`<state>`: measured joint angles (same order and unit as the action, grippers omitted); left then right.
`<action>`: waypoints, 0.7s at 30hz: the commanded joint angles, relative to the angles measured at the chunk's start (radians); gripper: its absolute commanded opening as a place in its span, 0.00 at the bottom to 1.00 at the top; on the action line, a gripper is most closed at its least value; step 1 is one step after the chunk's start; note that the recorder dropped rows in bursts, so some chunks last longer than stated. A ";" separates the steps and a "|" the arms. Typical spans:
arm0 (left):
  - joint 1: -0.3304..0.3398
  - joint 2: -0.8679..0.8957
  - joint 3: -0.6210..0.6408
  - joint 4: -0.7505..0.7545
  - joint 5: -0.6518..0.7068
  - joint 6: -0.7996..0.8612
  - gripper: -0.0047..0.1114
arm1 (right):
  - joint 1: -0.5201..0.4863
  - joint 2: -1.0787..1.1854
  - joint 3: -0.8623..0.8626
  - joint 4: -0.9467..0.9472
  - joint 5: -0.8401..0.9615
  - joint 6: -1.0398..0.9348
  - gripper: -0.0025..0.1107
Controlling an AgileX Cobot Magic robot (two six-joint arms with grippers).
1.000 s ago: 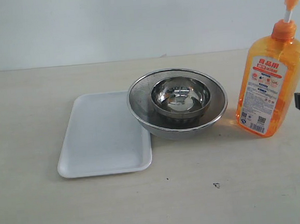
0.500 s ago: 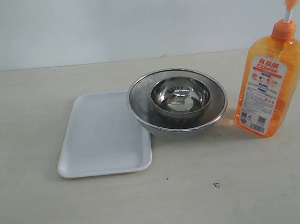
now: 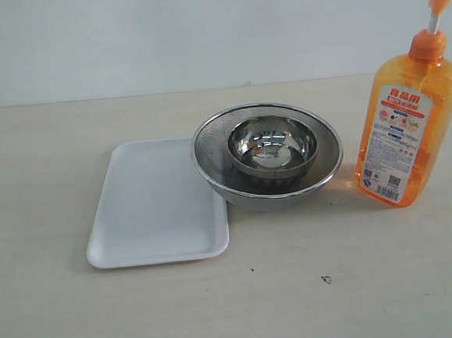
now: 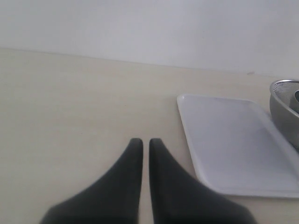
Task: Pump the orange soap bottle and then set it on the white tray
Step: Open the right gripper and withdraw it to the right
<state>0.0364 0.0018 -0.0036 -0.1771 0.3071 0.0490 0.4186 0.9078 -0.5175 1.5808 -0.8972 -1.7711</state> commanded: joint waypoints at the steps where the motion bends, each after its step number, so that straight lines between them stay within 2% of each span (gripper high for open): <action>1: 0.003 -0.002 0.004 0.003 -0.012 -0.005 0.08 | -0.106 -0.127 -0.079 0.058 0.089 -0.149 0.02; 4: 0.003 -0.002 0.004 0.003 -0.012 -0.005 0.08 | -0.142 -0.209 -0.165 0.164 0.196 -0.349 0.02; 11: 0.003 -0.002 0.004 0.003 -0.012 -0.005 0.08 | -0.142 -0.281 -0.321 0.164 0.245 -0.359 0.02; 16: 0.003 -0.002 0.004 0.003 -0.012 -0.005 0.08 | -0.142 -0.277 -0.333 0.163 0.183 -0.359 0.02; 18: 0.003 -0.002 0.004 0.003 -0.012 -0.005 0.08 | -0.139 -0.277 -0.333 0.164 0.240 -0.359 0.02; 19: 0.003 -0.002 0.004 0.003 -0.012 -0.005 0.08 | -0.139 -0.277 -0.333 0.164 0.254 -0.345 0.02; 20: 0.003 -0.002 0.004 0.003 -0.012 -0.005 0.08 | -0.139 -0.277 -0.334 0.164 0.266 -0.147 0.02; 21: 0.003 -0.002 0.004 0.003 -0.012 -0.005 0.08 | -0.139 -0.277 -0.334 0.164 0.255 -0.039 0.02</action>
<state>0.0364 0.0018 -0.0036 -0.1771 0.3071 0.0490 0.2800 0.6318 -0.8447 1.7455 -0.6527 -2.0303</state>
